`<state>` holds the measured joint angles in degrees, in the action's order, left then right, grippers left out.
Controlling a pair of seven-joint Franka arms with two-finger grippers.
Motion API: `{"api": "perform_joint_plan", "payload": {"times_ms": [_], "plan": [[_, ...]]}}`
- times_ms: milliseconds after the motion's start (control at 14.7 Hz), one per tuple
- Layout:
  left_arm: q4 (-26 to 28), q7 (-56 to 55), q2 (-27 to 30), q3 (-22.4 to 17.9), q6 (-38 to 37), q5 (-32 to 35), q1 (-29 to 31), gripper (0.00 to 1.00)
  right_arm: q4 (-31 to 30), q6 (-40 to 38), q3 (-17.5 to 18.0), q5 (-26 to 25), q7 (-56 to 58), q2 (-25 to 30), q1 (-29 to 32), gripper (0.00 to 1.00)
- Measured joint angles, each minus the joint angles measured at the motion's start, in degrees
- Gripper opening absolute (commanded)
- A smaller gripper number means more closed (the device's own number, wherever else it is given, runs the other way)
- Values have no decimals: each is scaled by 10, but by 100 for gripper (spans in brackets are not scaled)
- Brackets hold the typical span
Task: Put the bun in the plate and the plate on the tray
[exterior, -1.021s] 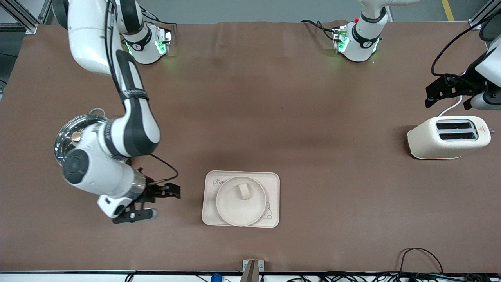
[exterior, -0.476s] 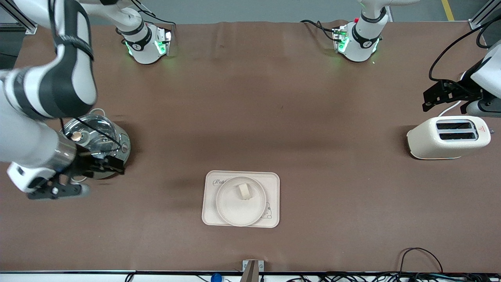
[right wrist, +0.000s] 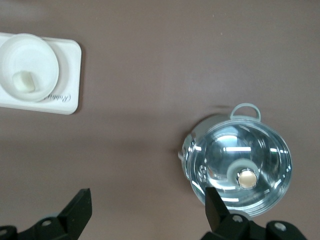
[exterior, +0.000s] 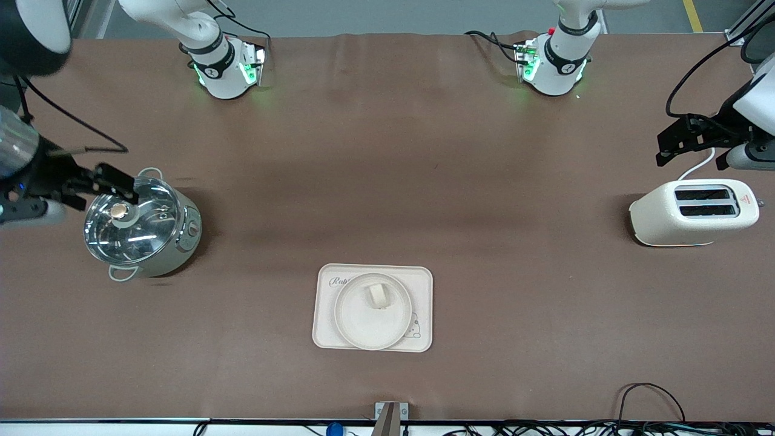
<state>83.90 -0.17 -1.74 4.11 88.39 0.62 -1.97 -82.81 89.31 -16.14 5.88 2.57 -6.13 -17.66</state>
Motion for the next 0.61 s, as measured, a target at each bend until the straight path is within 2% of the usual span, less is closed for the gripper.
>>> {"api": "perform_joint_plan", "payload": {"times_ms": [136, 340, 613], "plan": [[0, 0, 0, 0, 0, 0, 0, 100, -40, -4, 19, -6, 4, 48, 27, 100], [0, 0, 0, 0, -1, 0, 0, 100, -84, -8, 24, -19, 22, 101, 51, 100], [1, 0, 0, 0, -2, 0, 2, 100, -116, -22, 36, -40, 45, 135, 79, 100]]}}
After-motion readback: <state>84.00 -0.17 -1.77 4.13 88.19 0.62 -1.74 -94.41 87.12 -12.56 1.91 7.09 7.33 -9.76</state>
